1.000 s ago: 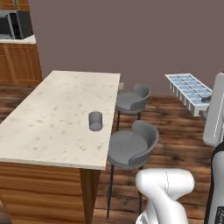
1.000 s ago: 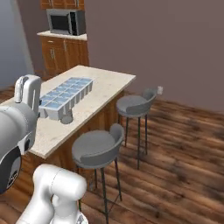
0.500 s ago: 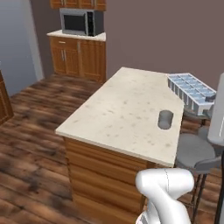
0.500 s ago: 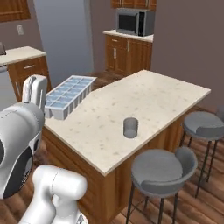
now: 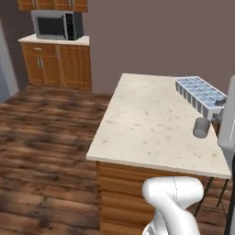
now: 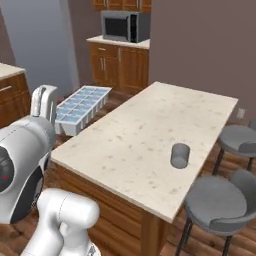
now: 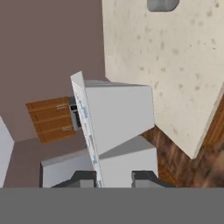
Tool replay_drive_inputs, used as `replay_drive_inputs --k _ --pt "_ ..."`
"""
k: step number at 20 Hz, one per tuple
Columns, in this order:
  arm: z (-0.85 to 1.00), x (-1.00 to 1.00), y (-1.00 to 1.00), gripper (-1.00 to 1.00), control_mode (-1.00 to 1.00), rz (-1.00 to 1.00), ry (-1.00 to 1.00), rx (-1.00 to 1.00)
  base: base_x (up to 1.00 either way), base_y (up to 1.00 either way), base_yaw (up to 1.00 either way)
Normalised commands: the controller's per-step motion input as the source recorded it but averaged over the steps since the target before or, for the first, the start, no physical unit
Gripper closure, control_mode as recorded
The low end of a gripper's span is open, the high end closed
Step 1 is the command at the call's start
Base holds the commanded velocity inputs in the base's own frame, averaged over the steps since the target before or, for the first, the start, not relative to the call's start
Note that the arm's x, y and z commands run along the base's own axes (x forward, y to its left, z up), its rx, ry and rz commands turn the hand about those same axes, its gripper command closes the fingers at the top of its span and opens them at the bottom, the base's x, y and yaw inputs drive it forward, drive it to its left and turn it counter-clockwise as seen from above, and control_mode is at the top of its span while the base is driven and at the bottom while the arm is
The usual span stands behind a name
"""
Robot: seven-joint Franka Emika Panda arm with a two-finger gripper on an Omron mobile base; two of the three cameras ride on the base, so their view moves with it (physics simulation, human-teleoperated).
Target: Open the freezer door, pick up the ice cube tray from the freezer, and place it on the dining counter.
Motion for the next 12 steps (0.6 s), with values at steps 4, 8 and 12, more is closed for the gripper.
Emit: replay_drive_inputs --k 4,8,12 --pt "0.0 0.0 0.0 1.0 1.0 0.0 0.0 0.0 0.0 1.0 -0.6" --pt "0.0 0.0 0.0 1.0 1.0 0.0 0.0 0.0 0.0 1.0 -0.51" --pt "0.0 0.0 0.0 1.0 1.0 0.0 0.0 0.0 0.08 0.77 -0.34"
